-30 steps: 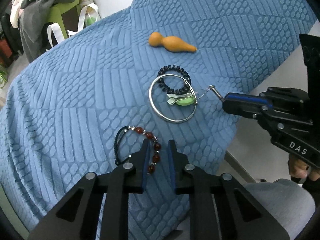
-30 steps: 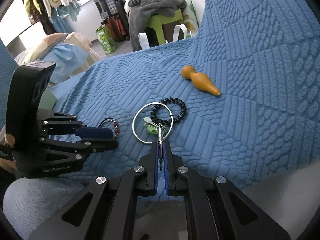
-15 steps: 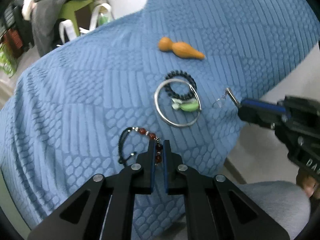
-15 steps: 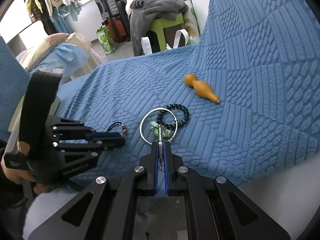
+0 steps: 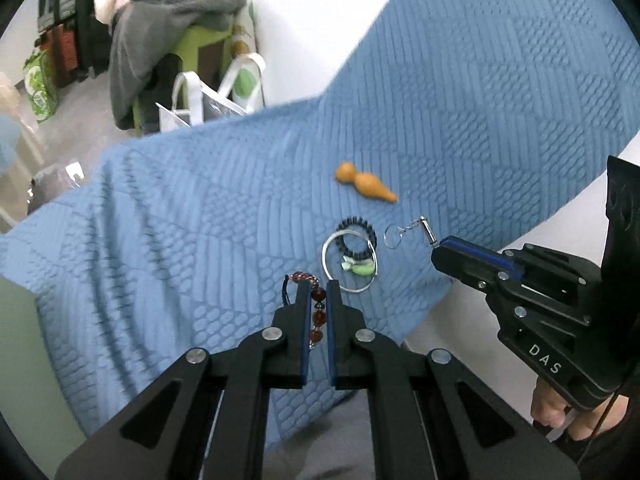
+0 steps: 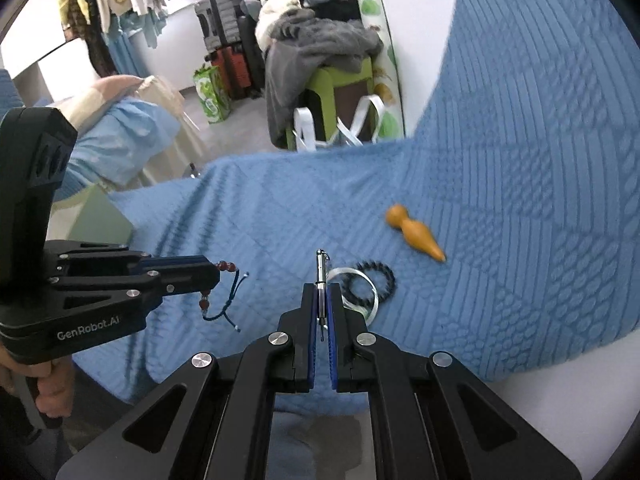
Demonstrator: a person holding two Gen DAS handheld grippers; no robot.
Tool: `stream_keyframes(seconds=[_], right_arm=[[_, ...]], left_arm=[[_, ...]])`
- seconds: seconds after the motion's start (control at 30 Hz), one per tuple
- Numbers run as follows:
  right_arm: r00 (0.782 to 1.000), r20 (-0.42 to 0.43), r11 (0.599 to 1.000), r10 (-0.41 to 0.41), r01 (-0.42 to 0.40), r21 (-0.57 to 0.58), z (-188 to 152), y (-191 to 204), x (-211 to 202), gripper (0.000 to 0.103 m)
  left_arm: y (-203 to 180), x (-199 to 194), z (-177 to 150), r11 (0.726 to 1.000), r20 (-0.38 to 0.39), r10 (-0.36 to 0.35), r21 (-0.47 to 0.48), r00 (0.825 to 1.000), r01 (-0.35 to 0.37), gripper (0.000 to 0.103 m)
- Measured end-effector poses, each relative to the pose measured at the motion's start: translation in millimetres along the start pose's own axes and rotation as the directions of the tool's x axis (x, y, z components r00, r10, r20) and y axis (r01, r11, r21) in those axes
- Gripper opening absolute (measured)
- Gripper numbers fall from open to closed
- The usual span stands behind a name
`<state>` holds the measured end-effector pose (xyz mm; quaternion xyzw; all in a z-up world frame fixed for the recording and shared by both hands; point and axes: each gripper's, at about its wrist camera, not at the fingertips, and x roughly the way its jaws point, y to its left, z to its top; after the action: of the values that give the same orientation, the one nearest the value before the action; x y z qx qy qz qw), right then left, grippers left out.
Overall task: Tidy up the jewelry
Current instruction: 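Grasp the red-bead bracelet with the left tool while the right tool grasps a silver hairpin, then carry the bracelet and hairpin over the green box and open both tools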
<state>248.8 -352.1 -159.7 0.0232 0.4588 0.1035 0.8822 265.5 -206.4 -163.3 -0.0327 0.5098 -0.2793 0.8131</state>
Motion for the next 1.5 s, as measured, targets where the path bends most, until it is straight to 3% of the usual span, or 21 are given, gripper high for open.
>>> stream_keyframes(seconds=[0.37,0.73,0.97,1.27,1.5], right_arm=[[0.993,0.106,0.997,0.044,-0.037,-0.066,53.4,66.2,-51.5,0.003],[0.975,0.19,0.987,0.111,-0.086,-0.136,88.0,161.6,-79.7,0.003],[0.965,0.184,0.977,0.188,-0.165,-0.137,78.4,217.0,-67.4,0.003],[0.959,0.09,0.949,0.269,-0.247,-0.198,59.3,281.9,-27.0,0.003],[0.955,-0.03,0.923,0.295,-0.293,-0.248,34.1,321.6,22.3,0.003]], left_arm=[[32.6,-103.7,12.4,0.995,0.126,0.052,-0.097,0.991,-0.04,0.006],[84.1,-201.3,4.6,0.984,0.239,0.14,-0.14,0.961,-0.109,0.006],[119.1,-226.6,-17.7,0.974,0.282,0.199,-0.159,0.939,-0.159,0.006],[178.7,-212.3,-59.3,0.954,0.229,0.236,-0.241,0.944,-0.18,0.006],[218.6,-197.6,-95.3,0.921,0.167,0.278,-0.326,0.946,-0.213,0.007]])
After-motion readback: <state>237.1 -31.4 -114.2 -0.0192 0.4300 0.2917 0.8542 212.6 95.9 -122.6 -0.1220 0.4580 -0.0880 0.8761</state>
